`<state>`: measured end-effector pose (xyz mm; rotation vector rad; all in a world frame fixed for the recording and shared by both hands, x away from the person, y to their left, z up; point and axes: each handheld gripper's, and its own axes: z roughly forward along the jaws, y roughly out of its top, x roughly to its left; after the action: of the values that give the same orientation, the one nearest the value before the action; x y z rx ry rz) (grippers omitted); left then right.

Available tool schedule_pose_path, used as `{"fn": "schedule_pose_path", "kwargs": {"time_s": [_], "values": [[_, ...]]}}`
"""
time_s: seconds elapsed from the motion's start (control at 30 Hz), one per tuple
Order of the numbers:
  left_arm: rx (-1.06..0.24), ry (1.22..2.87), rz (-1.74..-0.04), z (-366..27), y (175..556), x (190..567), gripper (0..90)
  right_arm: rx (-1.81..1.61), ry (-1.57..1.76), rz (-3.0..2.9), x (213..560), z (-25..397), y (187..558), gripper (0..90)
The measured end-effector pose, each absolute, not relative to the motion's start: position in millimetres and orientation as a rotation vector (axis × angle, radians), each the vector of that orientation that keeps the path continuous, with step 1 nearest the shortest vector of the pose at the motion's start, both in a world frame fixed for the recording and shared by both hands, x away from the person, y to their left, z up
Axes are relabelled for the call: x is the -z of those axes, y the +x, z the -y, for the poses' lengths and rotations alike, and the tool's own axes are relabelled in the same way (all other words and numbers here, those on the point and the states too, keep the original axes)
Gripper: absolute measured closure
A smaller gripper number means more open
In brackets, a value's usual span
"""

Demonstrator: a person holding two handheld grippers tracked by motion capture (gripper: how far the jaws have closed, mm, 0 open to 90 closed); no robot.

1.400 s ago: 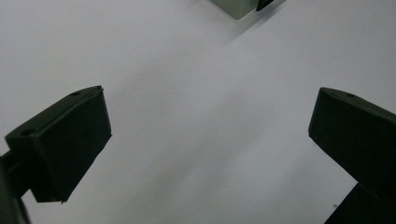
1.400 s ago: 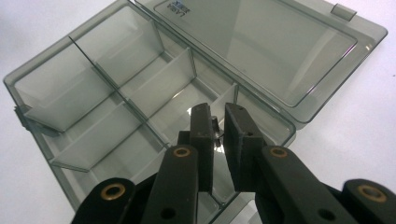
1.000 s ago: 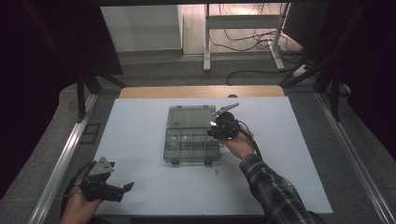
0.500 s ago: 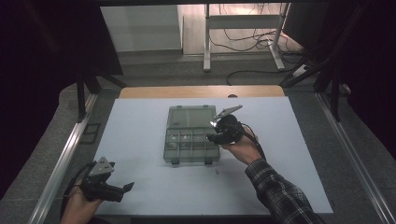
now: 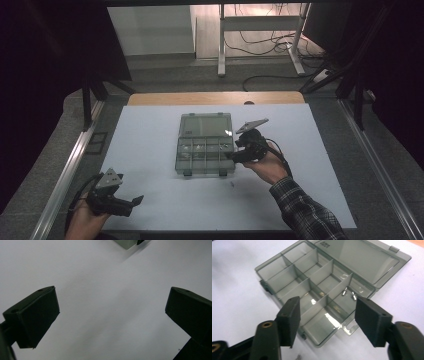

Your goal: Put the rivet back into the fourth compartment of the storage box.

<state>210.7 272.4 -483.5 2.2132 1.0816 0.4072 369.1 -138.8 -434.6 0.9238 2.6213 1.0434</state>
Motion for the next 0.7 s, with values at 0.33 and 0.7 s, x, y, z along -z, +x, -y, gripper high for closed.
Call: {"fn": "schedule_pose_path", "kwargs": {"time_s": [0.33, 0.7], "values": [[-0.408, 2.215, -1.082, -272.2, 210.7, 483.5, 0.0, -1.093, 0.91, -2.609, 432.4, 148.0, 354.7, 5.4], [-0.407, 2.217, -1.081, -271.9, 210.6, 483.5, 0.0, -1.082, 0.844, -2.657, 440.1, 155.1, 339.3, 0.0]]}}
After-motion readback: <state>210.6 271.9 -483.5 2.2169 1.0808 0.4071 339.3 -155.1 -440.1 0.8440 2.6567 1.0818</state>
